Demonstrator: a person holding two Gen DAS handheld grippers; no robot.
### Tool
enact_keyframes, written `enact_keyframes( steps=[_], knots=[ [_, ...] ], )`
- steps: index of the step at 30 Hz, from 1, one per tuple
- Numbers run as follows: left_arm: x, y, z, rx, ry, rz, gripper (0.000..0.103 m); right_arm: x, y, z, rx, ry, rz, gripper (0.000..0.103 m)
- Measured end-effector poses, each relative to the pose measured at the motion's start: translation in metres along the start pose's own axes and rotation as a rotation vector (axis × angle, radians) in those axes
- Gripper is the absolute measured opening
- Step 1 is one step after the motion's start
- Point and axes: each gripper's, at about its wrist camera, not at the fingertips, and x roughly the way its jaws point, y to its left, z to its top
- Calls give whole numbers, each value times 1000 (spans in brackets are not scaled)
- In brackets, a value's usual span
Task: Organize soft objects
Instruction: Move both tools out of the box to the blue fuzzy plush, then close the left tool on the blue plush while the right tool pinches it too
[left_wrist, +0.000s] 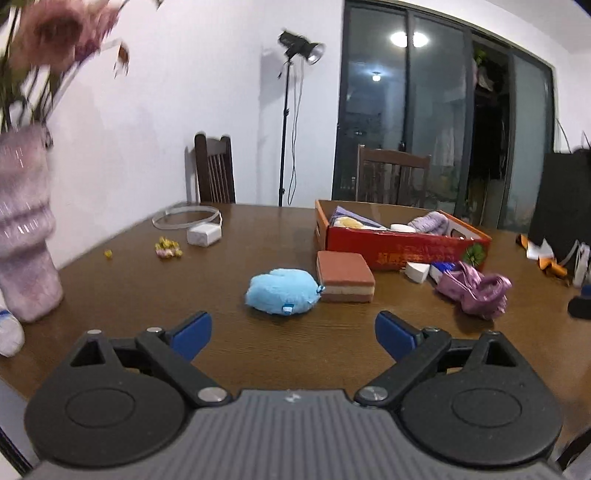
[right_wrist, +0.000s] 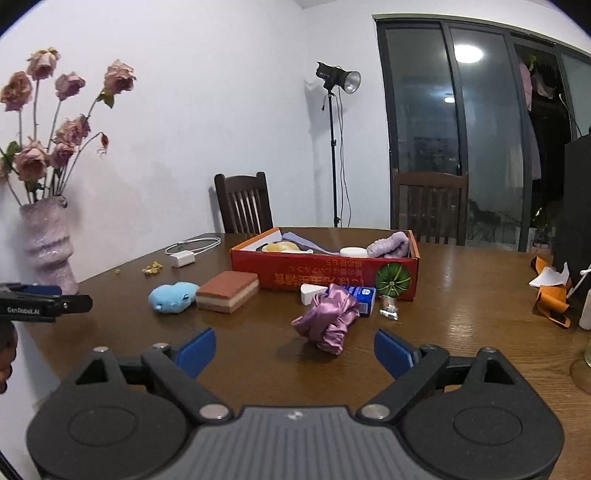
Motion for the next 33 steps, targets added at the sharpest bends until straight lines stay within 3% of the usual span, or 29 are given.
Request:
enact_keyframes(
  steps=[3, 8, 10, 13, 19, 22, 27, 31, 33],
  knots=[
    [29, 7, 3, -15, 44, -3, 97, 24, 15, 3, 24, 18, 34, 87],
    [74, 17, 15, -8, 17, -44, 97, 76, 40, 14, 30, 59, 122, 70],
    [96, 17, 21, 4, 32, -46, 97, 96, 47, 18, 31, 71, 126, 70],
    [134, 19, 27, 9, 121, -33, 97, 117, 52, 18, 44, 90, 147, 70],
    [175, 24, 23, 22, 203, -12, 98, 146, 53, 15, 51, 132, 146, 70],
    [173, 29, 22, -28, 225, -76, 71, 152, 51, 13, 49, 141, 139, 70],
    [129, 17, 5, -55, 245, -112, 69, 144, 49, 12, 46, 138, 137, 70],
    [83, -19, -16, -66, 257, -343, 71, 127, 46, 10, 55, 135, 142, 70],
    [69, -40, -22, -7, 227, -448, 74, 118, 44, 9, 77, 132, 153, 70]
  ],
)
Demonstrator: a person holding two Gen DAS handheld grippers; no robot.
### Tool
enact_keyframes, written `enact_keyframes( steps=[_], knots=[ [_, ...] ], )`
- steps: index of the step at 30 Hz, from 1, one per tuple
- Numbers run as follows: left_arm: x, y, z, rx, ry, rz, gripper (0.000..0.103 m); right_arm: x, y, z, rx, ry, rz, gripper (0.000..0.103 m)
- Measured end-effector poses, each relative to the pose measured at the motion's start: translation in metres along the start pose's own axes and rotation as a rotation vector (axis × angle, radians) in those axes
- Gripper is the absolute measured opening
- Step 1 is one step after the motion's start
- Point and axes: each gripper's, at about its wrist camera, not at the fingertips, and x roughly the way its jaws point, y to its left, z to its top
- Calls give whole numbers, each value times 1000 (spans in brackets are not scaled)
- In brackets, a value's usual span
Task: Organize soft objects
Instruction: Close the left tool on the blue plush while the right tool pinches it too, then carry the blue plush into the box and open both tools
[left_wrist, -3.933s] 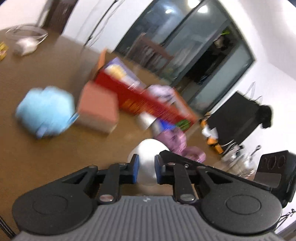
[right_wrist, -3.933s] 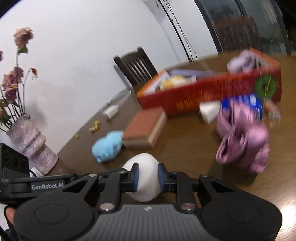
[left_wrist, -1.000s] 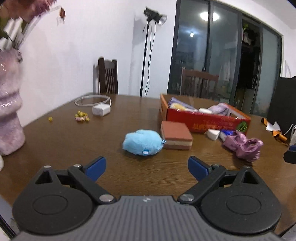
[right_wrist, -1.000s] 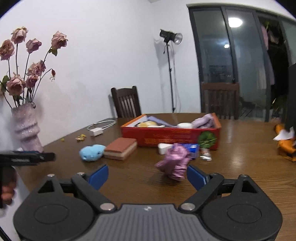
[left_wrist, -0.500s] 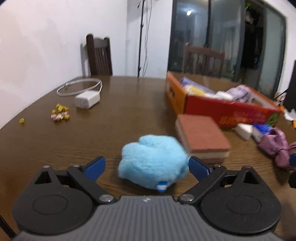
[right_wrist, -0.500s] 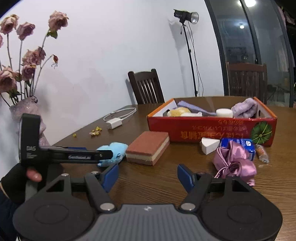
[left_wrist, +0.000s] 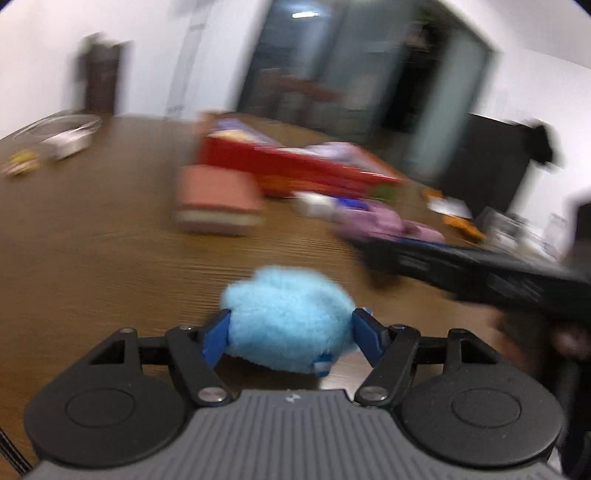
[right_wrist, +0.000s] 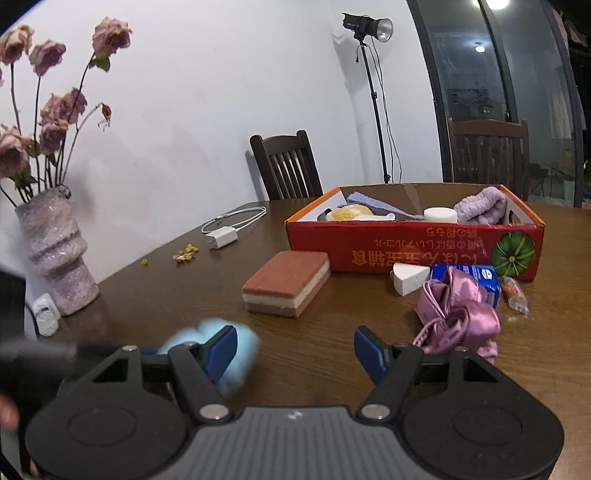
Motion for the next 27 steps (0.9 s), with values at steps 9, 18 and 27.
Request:
enact_keyframes(
  steps=[9, 18, 27],
  knots=[
    [-34, -8, -9, -11, -46, 66, 83, -41, -12, -21, 73, -4, -18, 70],
    [-5, -12, -16, -193, 35, -62, 42, -11, -36, -43, 271, 76, 43, 60],
    [4, -4, -14, -303, 34, -89, 41, -9, -42, -42, 342, 111, 108, 37]
  ],
)
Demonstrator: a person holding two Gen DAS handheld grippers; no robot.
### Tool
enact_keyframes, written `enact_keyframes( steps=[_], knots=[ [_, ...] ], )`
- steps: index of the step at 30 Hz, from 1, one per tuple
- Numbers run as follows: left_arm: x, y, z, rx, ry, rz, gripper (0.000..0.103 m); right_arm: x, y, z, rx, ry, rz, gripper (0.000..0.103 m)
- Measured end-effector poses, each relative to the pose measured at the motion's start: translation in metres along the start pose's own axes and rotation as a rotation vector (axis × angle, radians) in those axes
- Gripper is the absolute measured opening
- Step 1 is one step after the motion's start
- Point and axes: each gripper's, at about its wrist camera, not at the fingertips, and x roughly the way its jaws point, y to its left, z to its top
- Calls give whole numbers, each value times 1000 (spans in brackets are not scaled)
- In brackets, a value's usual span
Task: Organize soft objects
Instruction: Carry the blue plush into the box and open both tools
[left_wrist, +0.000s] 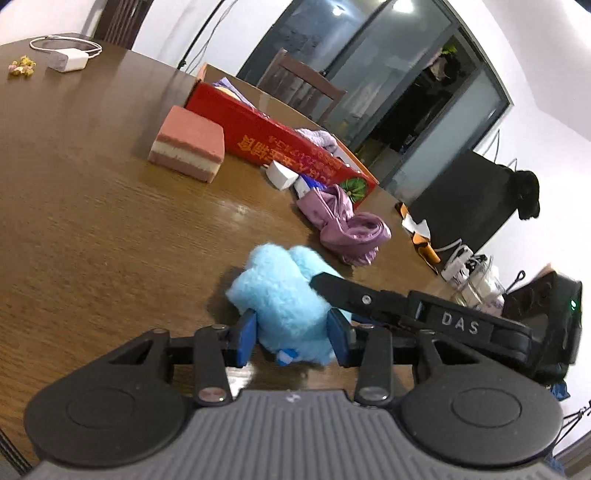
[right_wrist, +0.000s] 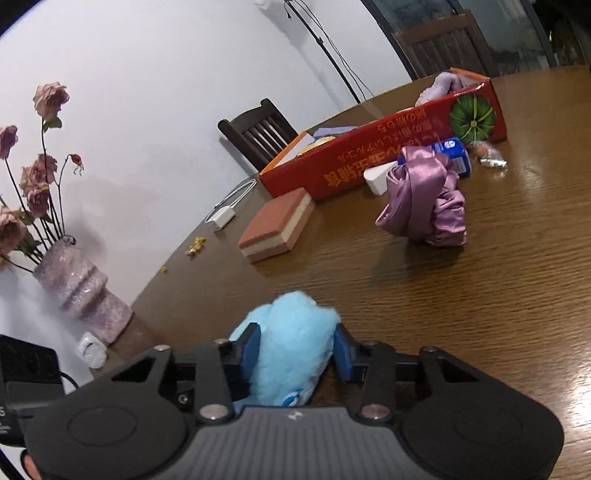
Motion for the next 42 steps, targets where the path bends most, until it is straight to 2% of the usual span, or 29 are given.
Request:
enact_keyframes(
  steps=[2, 4, 7, 9, 11, 14, 18, 21, 23, 25, 27, 29, 31, 34, 37, 39, 42],
  knots=[
    [-3, -10, 12, 24, -33, -13, 41, -7, 6, 7, -8, -28, 5, 36],
    [-3, -20, 33, 63, -71, -50, 41, -20, 15, 24, -43, -97, 3, 36],
    [14, -36, 92, 115, -100, -114, 41, -28, 15, 71, -59, -172, 18, 36],
    [33, -44, 136, 138, -96, -127, 41, -21, 10, 115, -67, -196, 18, 36],
    [63, -51, 183, 183, -87, -127, 41, -4, 2, 162, -86, -215, 7, 36],
    [117, -47, 244, 156, -38, -98, 41, 37, -15, 229, -72, -198, -29, 35],
    [181, -28, 291, 107, 17, 10, 41, 110, -45, 288, -42, -121, -81, 35],
    [223, -10, 302, 117, 66, 93, 40, 162, -71, 308, -9, -41, -115, 35],
    [244, -1, 300, 155, 110, 160, 37, 197, -93, 309, 44, 53, -121, 34],
    [254, 7, 293, 193, 150, 189, 37, 223, -107, 301, 71, 131, -133, 35],
    [258, 11, 288, 219, 143, 208, 37, 235, -113, 296, 84, 150, -141, 35],
    [259, 9, 283, 249, 140, 213, 37, 239, -105, 296, 36, 178, -168, 35],
    [261, 3, 276, 289, 149, 245, 38, 251, -96, 296, -35, 247, -193, 38],
    [260, -5, 266, 382, 136, 289, 39, 256, -94, 300, -69, 281, -191, 41],
    [244, -13, 272, 338, 151, 282, 42, 248, -90, 302, -56, 283, -221, 57],
    [222, -20, 277, 325, 127, 268, 44, 233, -85, 304, -50, 273, -223, 58],
    [184, -34, 284, 344, 73, 271, 48, 199, -64, 309, -67, 235, -193, 66]
  ],
)
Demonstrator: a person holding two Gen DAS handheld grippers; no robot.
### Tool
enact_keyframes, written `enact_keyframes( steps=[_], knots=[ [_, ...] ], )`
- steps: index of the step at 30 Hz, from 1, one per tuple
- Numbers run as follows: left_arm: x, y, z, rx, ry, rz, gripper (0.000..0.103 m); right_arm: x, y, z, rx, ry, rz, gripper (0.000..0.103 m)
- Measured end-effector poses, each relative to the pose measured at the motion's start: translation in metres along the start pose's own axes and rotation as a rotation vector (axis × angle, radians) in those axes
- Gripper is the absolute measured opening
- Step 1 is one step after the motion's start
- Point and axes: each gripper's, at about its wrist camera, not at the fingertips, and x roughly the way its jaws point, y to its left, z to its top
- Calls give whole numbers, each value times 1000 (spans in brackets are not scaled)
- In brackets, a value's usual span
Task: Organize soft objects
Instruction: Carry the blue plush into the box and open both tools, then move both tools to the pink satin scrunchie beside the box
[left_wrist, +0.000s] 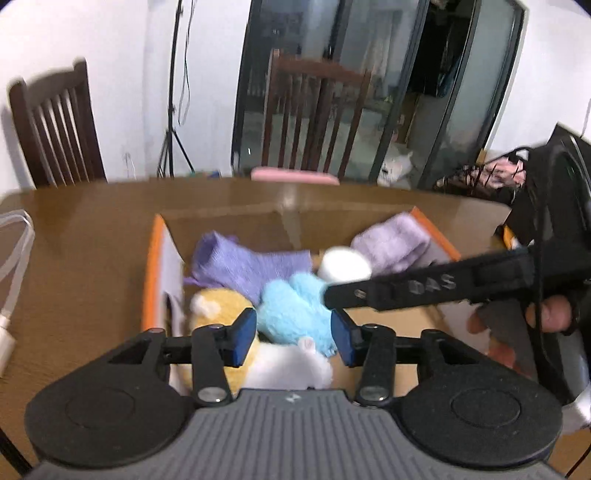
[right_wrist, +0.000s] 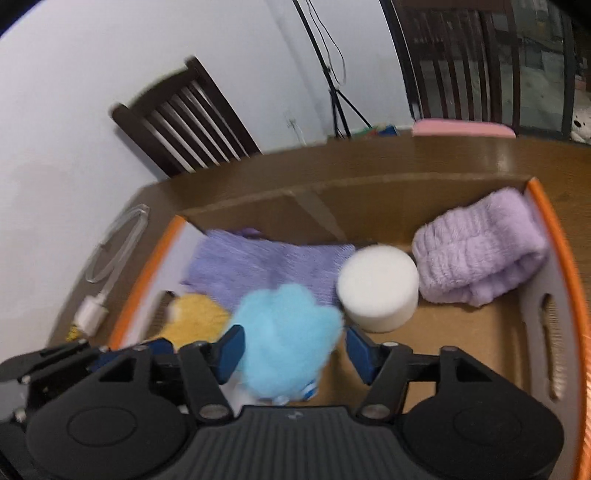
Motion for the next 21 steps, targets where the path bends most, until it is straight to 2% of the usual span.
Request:
enact_keyframes(
  steps=[3, 10, 17, 21],
  knots=[
    [-42, -2, 5, 9, -47, 13, 50, -46, 15, -3, -39, -53, -12, 66],
    [-143, -17, -1, 53, -173, 28, 66, -166, 28, -18, -110, -197, -41, 71],
    [-200, -37, -20, 83, -236, 47, 75, -225, 43, -52, -155, -273, -72, 75],
    [-228, -46, -53, 81, -310, 48, 80, -252, 51, -95, -177, -391, -87, 81]
  ],
)
